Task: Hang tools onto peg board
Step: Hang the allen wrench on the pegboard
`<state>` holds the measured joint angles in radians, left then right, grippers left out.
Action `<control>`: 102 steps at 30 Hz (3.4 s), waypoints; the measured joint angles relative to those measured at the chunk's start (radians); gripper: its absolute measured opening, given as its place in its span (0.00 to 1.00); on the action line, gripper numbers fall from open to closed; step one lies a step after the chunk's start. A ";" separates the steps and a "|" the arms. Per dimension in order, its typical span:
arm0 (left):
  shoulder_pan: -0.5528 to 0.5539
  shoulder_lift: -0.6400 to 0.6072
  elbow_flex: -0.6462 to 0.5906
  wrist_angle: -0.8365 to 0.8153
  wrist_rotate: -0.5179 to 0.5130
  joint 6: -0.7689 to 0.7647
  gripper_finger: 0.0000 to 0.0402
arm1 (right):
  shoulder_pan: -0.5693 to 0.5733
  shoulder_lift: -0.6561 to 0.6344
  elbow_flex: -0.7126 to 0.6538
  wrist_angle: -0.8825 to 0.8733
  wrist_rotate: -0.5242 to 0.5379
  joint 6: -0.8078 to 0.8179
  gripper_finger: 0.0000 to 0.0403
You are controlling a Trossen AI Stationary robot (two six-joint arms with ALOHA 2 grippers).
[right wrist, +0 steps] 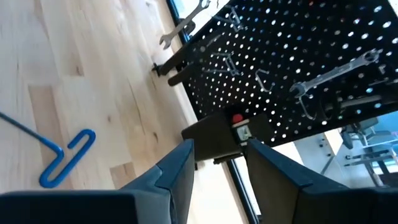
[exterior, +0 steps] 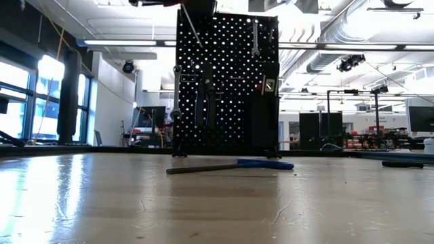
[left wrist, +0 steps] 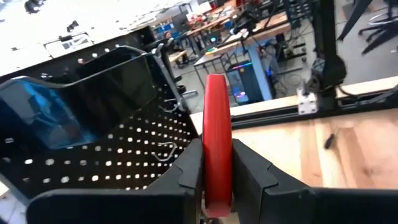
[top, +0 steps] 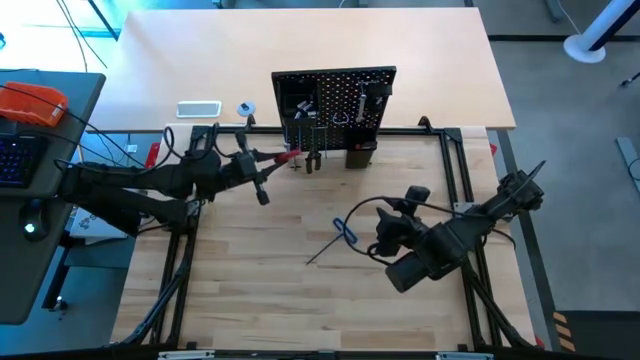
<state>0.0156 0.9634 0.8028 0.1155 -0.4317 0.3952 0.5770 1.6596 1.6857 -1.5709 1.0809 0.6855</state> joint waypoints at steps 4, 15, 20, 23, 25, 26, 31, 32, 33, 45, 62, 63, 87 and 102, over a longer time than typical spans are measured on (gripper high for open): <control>0.000 0.020 0.000 0.019 0.025 -0.020 0.11 | 0.000 0.000 -0.054 0.000 0.000 0.047 0.35; 0.002 0.238 0.012 0.298 0.020 0.065 0.11 | 0.014 0.000 -0.259 0.001 -0.056 0.321 0.35; 0.033 0.356 0.123 0.284 0.017 0.112 0.11 | 0.053 0.001 -0.358 0.057 -0.066 0.432 0.35; 0.056 0.423 0.194 0.243 0.015 0.114 0.11 | 0.066 0.001 -0.402 0.117 -0.068 0.441 0.35; 0.070 0.454 0.241 0.210 0.013 0.113 0.11 | 0.072 0.001 -0.423 0.154 -0.068 0.442 0.35; 0.075 0.467 0.262 0.198 0.013 0.113 0.11 | 0.074 0.001 -0.432 0.168 -0.068 0.441 0.35; 0.090 0.533 0.338 0.168 -0.010 0.115 0.11 | 0.079 0.001 -0.473 0.222 -0.065 0.440 0.35; 0.092 0.544 0.351 0.166 -0.019 0.114 0.11 | 0.079 0.001 -0.480 0.229 -0.064 0.440 0.35; 0.094 0.554 0.365 0.158 -0.027 0.114 0.11 | 0.079 0.001 -0.486 0.236 -0.064 0.439 0.35; 0.049 0.574 0.392 0.068 -0.120 0.046 0.11 | 0.085 0.001 -0.492 0.253 -0.038 0.436 0.35; -0.109 0.526 0.392 -0.207 0.004 0.008 0.11 | 0.192 -0.155 -0.383 0.210 0.254 0.423 0.35; -0.115 0.523 0.392 -0.216 0.016 0.008 0.11 | 0.189 -0.181 -0.376 0.238 0.254 0.382 0.35; -0.160 0.522 0.392 -0.270 0.135 0.007 0.11 | -0.192 -0.316 -0.372 0.991 -0.544 -0.611 0.35; -0.160 0.522 0.392 -0.274 0.149 0.008 0.11 | -0.264 -0.250 -0.372 1.016 -0.587 -0.641 0.41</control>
<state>-0.1444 1.4857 1.1949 -0.1584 -0.2828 0.4034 0.3130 1.4094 1.3136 -0.5552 0.4940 0.0442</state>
